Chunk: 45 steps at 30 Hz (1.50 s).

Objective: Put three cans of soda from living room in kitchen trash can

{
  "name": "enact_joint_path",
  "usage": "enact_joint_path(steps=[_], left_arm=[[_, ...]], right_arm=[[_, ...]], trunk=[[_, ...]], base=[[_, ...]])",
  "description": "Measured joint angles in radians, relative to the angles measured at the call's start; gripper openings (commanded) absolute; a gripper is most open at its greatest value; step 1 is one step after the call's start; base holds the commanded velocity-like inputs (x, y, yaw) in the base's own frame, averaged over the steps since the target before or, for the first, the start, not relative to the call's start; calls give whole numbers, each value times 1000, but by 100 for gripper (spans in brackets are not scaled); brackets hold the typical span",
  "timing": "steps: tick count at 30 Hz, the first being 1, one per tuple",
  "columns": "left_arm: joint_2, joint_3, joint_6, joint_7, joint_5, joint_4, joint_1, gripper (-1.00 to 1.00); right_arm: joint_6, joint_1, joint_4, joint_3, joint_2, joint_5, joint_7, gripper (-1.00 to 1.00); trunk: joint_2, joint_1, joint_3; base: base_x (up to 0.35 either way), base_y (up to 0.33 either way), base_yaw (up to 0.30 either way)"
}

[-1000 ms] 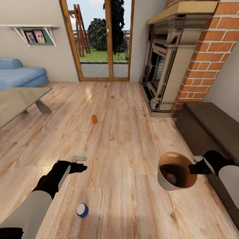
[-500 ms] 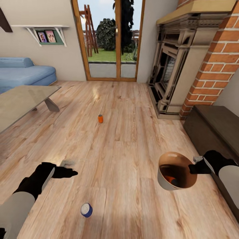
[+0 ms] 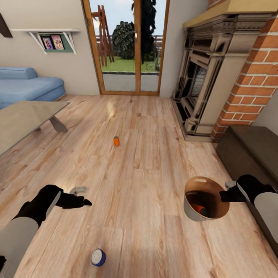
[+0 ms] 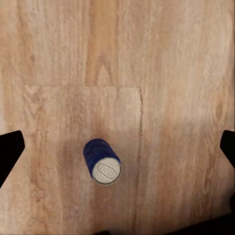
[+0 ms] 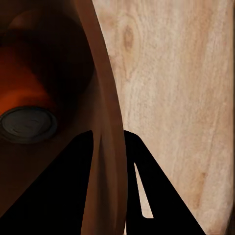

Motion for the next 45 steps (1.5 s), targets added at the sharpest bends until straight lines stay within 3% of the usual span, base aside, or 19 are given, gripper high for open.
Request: enact_joint_path(steps=[3,5,8,10,11,12,13,15,20,21,25,26,28,31,34,38,41,42,45], left_arm=[[-6,1,12,7,0,-3,-3,100],[-12,3,29,14,0,-4,-5,100],[-15,3,38,35,0,-5,-5,100],[-20,3,41,62,1,-6,-5,100],[-27,4,43,82,2,-6,-5,100],[-31,3,44,92,2,-6,-6,100],[-44,3,45,126,2,-6,-5,100],[-53,3,45,154,1,-7,-6,100],[-66,2,45,230,2,-7,-6,100],[-73,1,46,253,3,-12,-5,100],[-79,0,46,272,2,-17,-6,100],[-80,0,46,273,2,-17,-6,100],[-82,-1,47,275,1,-18,-6,100],[-84,-1,47,278,0,-18,-6,100],[-84,-1,47,279,-1,-18,-6,100],[-86,-1,47,313,-2,-16,-6,100],[-98,0,47,358,-1,-16,-6,100],[-103,0,47,368,-1,-16,-6,100],[-116,0,48,392,0,-17,-6,100]], right_arm=[[24,-2,-18,-1,-2,2,2,-100],[93,-8,-29,-3,-10,-4,15,-100],[214,-47,-35,15,-22,21,63,-100],[271,-98,-38,41,-34,31,99,-100],[290,-133,-38,77,-38,35,119,-100],[286,-156,-41,86,-41,52,126,-100],[291,-205,-14,146,-46,64,149,-100],[279,-239,-37,158,-54,113,157,-100],[287,-277,-29,182,-90,108,172,-100],[291,-290,-19,182,-113,89,177,-100],[284,-327,-21,209,-149,134,175,-100],[277,-332,-21,208,-152,144,175,-100],[291,-337,15,226,-157,108,180,-100],[291,-341,64,239,-160,94,180,-100],[286,-355,87,266,-162,123,178,-100],[282,-423,111,289,-163,129,178,-100],[291,-476,149,307,-162,88,181,-100],[290,-495,159,304,-162,103,180,-100],[291,-558,202,369,-159,116,180,-100]], trunk=[[0,0,0],[0,0,0],[0,0,0],[0,0,0],[0,0,0],[0,0,0],[0,0,0],[0,0,0],[0,0,-1],[0,0,-2],[14,-8,1],[21,-11,3],[35,-19,7],[56,-31,13],[77,-42,19],[105,-57,26],[126,-69,30],[133,-73,32],[154,-84,37]], base=[[34,0,0],[12,0,0],[6,0,0],[3,0,0],[2,0,0],[0,0,0],[0,0,0],[0,0,0],[0,0,0],[0,0,0],[0,0,0],[0,0,0],[0,0,0],[0,0,0],[0,0,0],[0,0,0],[0,0,0],[0,0,0],[0,0,0]])
